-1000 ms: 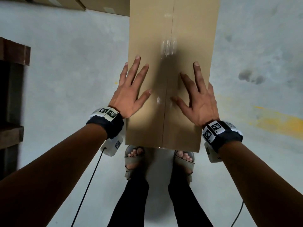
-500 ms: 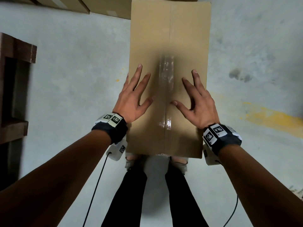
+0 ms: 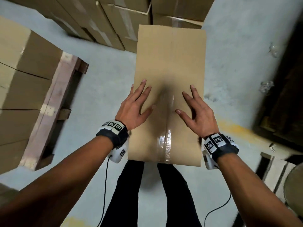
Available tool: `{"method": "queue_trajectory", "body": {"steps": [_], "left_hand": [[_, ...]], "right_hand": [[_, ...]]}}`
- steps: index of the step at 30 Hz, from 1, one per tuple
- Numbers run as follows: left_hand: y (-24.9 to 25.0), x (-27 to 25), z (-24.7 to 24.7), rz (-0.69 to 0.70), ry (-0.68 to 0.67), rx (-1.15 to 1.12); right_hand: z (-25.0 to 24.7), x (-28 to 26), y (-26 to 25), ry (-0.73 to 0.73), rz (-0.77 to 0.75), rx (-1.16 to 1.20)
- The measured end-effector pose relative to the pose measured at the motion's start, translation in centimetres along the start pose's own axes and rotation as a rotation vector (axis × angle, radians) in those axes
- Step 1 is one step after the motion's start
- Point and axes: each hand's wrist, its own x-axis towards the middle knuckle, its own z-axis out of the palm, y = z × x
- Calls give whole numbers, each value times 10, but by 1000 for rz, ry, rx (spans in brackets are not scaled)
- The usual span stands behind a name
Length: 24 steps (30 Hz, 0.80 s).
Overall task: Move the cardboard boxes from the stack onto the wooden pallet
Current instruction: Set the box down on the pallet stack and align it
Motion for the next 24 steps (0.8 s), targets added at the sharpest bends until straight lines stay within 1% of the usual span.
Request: {"method": "queue_trajectory", "body": {"steps": [5, 9, 11, 13, 17, 20, 24], "left_hand": [[66, -58, -99, -51, 101, 4], [99, -102, -170, -113, 207, 15], [108, -123, -201, -157, 254, 35], [110, -142, -230, -190, 299, 39], [99, -173, -279, -260, 387, 46], [85, -192, -312, -308, 467, 31], [51, -216, -351, -372, 544, 37]], "right_hand": [[-79, -14, -93, -25, -83, 16], [-117, -18, -159, -53, -175, 33], [-129, -14, -191, -68, -225, 35], [-137, -5, -223, -83, -280, 41], [-141, 21, -287, -125, -405, 29], [-132, 45, -333, -160, -470, -13], [-109, 77, -393, -212, -553, -51]]}}
